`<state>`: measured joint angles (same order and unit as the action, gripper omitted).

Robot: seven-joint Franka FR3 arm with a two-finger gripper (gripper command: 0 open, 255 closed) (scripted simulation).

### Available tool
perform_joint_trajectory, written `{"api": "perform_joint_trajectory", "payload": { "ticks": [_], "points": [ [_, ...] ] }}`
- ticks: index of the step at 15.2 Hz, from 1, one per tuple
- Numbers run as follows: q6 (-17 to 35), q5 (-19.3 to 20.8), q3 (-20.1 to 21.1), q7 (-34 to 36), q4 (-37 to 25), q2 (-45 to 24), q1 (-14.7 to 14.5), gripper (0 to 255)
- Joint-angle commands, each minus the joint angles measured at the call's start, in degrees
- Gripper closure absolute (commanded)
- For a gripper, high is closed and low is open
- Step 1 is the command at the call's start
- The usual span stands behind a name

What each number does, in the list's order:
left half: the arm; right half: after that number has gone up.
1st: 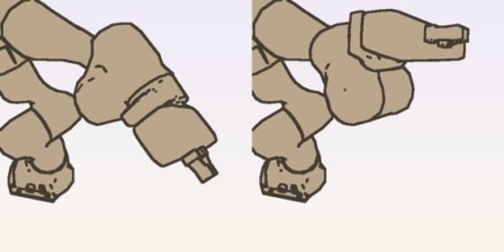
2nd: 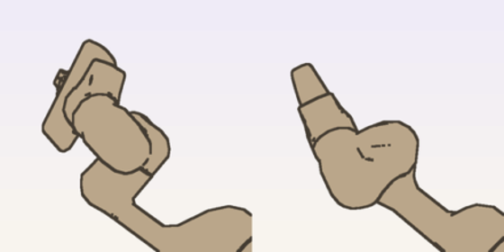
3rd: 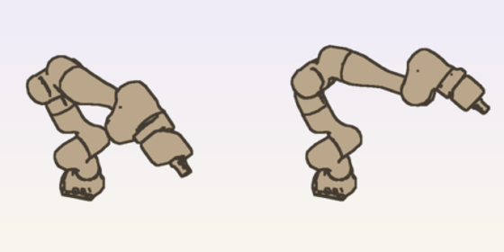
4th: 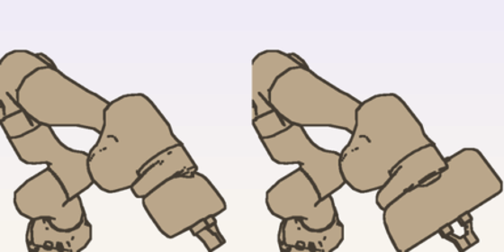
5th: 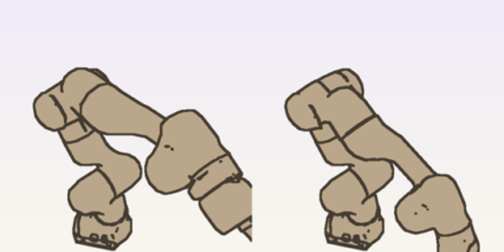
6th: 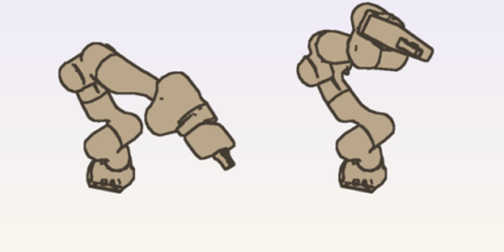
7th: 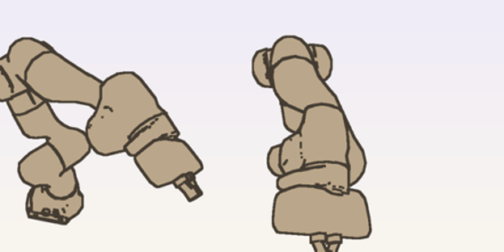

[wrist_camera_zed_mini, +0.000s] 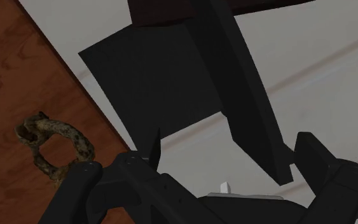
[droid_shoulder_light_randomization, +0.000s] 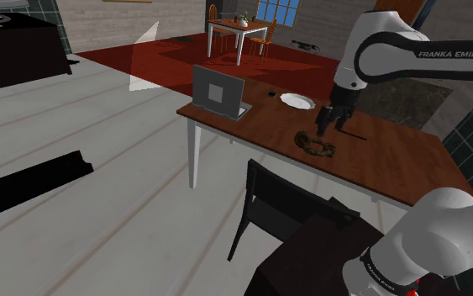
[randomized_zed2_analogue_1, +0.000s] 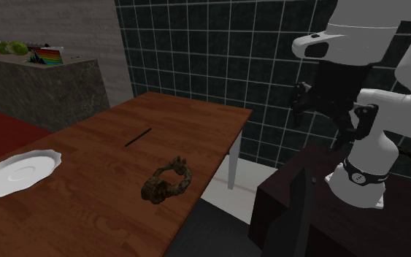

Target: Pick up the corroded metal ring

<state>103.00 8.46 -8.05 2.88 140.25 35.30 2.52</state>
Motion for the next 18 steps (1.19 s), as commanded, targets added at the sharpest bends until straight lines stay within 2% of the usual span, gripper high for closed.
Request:
{"api": "perform_joint_trajectory", "payload": {
  "ticks": [1,10,18],
  "points": [
    [3.11,0.81,-1.31,-0.82,0.42,-2.48,0.62,0],
    [16.56,2.4,-8.17,-6.16,-3.19,-18.88,3.11,0],
    [25.76,-1.33,-12.89,-12.65,-11.14,-35.8,5.08,0]
  ]
}}
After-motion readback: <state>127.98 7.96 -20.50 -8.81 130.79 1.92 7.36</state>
